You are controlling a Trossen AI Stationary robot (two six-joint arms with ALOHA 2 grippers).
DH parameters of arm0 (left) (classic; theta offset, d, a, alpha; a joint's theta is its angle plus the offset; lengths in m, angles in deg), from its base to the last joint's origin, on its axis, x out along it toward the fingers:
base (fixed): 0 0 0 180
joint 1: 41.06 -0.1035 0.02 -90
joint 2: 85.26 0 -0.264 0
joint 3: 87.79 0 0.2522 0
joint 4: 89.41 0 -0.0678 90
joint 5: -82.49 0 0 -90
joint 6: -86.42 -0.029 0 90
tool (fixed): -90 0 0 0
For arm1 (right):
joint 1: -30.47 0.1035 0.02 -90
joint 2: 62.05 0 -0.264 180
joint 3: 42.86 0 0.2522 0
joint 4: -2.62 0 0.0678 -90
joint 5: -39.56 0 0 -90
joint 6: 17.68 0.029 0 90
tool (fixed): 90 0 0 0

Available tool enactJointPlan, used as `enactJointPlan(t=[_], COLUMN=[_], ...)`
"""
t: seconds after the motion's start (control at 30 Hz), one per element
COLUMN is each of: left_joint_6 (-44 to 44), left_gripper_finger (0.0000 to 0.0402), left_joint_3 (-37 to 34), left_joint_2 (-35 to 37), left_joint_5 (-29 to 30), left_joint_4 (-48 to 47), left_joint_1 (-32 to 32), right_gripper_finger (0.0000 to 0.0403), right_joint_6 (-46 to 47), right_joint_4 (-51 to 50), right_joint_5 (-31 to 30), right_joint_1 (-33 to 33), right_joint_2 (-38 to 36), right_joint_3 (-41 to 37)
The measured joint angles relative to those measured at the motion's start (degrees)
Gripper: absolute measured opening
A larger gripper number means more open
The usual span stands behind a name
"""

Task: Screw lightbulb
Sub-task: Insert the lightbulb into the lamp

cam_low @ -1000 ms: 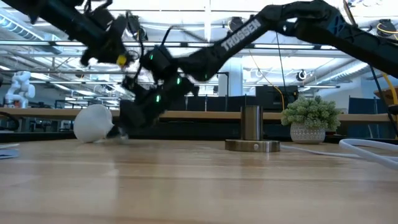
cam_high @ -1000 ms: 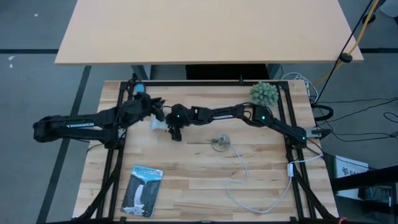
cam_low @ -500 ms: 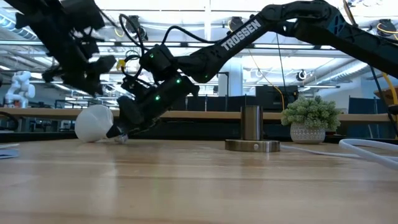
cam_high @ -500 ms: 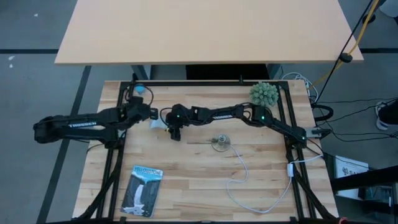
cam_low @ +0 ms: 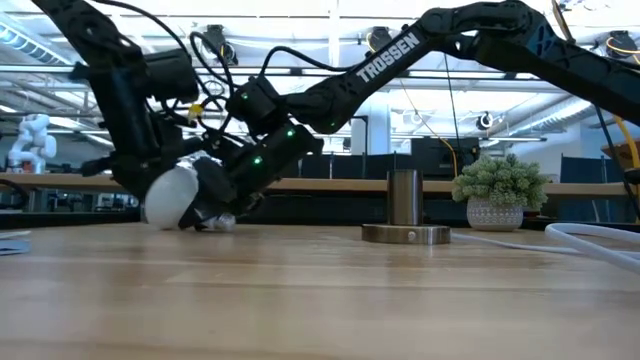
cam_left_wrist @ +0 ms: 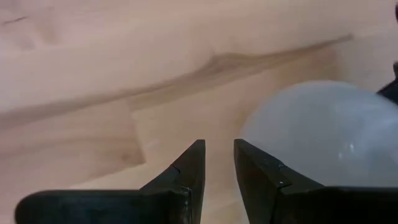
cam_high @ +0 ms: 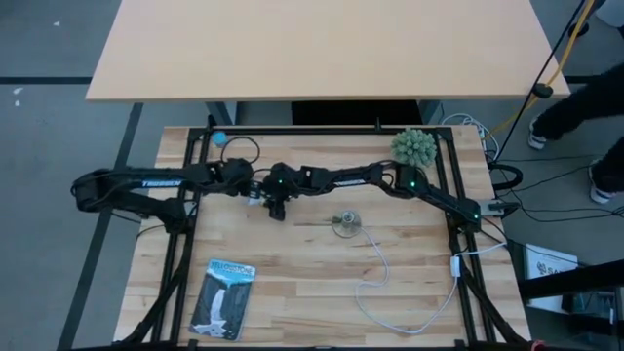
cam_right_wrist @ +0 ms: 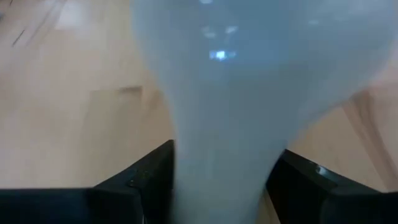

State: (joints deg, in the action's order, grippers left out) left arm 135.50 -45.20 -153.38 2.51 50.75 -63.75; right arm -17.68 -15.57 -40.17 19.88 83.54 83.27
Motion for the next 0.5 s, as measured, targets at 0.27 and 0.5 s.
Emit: enactJointPlan(t=[0.27, 0.5], left_joint_6=[-1.97, -3.49], left_gripper_finger=[0.0089, 0.0089], left_joint_3=[-0.02, 0.51], left_joint_2=[-0.6, 0.88], left_joint_5=[-2.62, -2.9], left_joint_4=[2.12, 2.32], left_joint_1=[-0.11, 0.16], right_gripper_finger=[0.0153, 0.0138], right_joint_6=[-3.26, -5.07], right_joint_4=[-6.99, -13.33], right_joint_5=[-1.77, -1.76], right_joint_1=[0.01, -0.33], right_joint_2=[-0.58, -3.17], right_joint_3=[0.5, 0.5])
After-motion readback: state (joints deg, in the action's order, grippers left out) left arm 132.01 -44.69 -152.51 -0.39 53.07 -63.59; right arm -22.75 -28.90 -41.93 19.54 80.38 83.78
